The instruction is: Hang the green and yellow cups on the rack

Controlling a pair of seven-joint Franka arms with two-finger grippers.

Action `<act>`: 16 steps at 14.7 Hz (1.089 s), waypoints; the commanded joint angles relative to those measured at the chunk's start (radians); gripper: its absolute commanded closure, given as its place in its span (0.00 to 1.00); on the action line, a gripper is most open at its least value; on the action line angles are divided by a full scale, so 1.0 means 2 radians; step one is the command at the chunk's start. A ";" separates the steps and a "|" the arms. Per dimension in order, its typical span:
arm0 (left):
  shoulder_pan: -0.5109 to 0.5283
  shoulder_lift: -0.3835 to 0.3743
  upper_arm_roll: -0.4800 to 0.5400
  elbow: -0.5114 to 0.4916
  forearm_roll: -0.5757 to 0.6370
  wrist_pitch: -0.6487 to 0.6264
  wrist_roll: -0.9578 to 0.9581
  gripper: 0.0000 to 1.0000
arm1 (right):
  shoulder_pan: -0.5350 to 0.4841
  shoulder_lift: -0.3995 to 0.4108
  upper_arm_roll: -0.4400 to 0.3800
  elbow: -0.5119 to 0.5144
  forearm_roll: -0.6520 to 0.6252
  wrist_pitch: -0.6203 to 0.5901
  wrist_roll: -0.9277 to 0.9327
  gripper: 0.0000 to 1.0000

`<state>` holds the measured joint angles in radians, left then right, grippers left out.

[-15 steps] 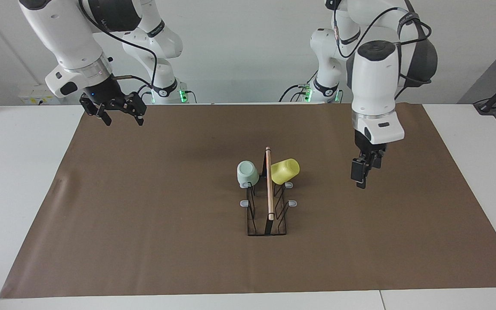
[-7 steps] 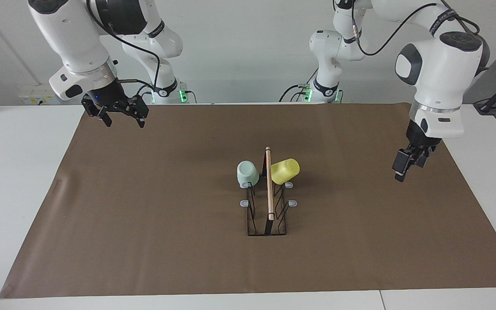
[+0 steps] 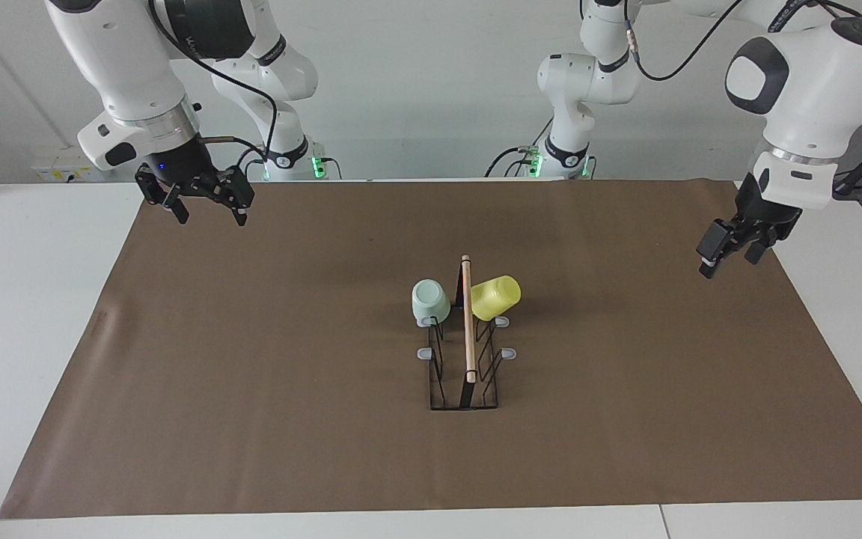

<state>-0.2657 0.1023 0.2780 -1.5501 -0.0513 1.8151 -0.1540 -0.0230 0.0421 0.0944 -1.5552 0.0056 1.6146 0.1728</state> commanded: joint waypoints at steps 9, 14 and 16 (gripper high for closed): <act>0.157 -0.069 -0.194 -0.005 0.011 -0.150 0.066 0.00 | -0.024 0.012 0.016 0.011 -0.012 0.000 0.009 0.00; 0.158 -0.070 -0.194 0.020 0.013 -0.191 0.066 0.00 | 0.044 0.010 -0.049 0.011 -0.010 0.001 0.009 0.00; 0.158 -0.082 -0.194 -0.003 0.013 -0.188 0.065 0.00 | 0.044 0.010 -0.050 0.011 -0.010 0.001 0.009 0.00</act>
<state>0.0416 -0.0312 -0.1015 -1.5199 -0.0407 1.4530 -0.0372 0.0544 0.0534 0.0052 -1.5491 0.0056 1.6147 0.1728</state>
